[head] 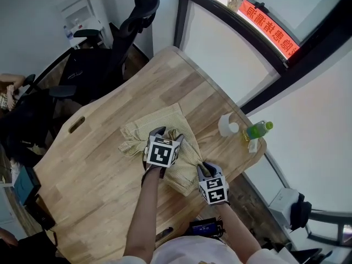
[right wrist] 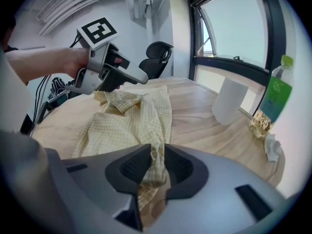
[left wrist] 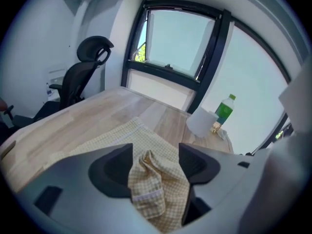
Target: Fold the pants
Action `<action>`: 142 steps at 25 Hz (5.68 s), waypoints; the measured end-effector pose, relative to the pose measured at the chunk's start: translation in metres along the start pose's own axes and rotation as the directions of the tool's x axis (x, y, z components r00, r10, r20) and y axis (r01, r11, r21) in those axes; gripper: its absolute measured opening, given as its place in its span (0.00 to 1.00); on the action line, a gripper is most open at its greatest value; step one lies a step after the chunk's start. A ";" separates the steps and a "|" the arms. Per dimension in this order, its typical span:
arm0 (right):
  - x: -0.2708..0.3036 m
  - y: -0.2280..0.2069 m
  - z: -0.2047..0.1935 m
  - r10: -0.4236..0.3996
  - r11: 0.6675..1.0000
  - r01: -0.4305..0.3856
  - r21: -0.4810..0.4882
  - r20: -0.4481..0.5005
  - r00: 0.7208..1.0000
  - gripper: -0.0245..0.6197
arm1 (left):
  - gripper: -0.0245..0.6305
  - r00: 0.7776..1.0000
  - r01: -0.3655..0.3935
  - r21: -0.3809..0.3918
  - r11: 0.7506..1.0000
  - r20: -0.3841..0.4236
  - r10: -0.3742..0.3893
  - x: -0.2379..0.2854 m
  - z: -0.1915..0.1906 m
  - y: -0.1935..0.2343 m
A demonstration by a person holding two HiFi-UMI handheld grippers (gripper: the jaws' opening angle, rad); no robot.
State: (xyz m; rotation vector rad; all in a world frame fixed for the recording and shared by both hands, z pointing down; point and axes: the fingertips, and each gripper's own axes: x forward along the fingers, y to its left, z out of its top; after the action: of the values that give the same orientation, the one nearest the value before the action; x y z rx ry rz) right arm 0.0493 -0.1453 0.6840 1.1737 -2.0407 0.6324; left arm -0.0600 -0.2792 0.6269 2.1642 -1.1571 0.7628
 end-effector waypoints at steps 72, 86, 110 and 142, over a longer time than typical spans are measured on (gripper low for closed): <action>0.151 -0.007 0.245 0.097 0.979 -0.066 -0.194 0.155 0.983 0.06 | 0.05 0.924 -0.224 -0.301 0.927 0.236 0.300 -0.106 -0.019 0.132; 0.132 -0.045 0.256 0.058 0.997 -0.042 -0.058 0.310 0.949 0.22 | 0.05 0.948 -0.185 -0.307 0.934 0.195 0.252 -0.086 -0.042 0.120; 0.010 0.014 0.197 0.158 0.987 -0.141 -0.070 0.419 0.894 0.05 | 0.05 0.839 -0.234 -0.275 0.933 0.428 0.337 -0.147 -0.017 0.073; -0.105 0.018 0.046 0.164 0.954 -0.061 -0.292 0.344 0.924 0.18 | 0.05 0.893 -0.214 -0.264 0.940 0.338 0.298 -0.177 -0.110 -0.072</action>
State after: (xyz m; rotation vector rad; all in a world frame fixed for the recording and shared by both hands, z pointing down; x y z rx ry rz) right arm 0.0562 -0.1121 0.5729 1.0698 -2.4308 0.1721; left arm -0.1046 -0.0734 0.5621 2.0409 -1.6666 0.3044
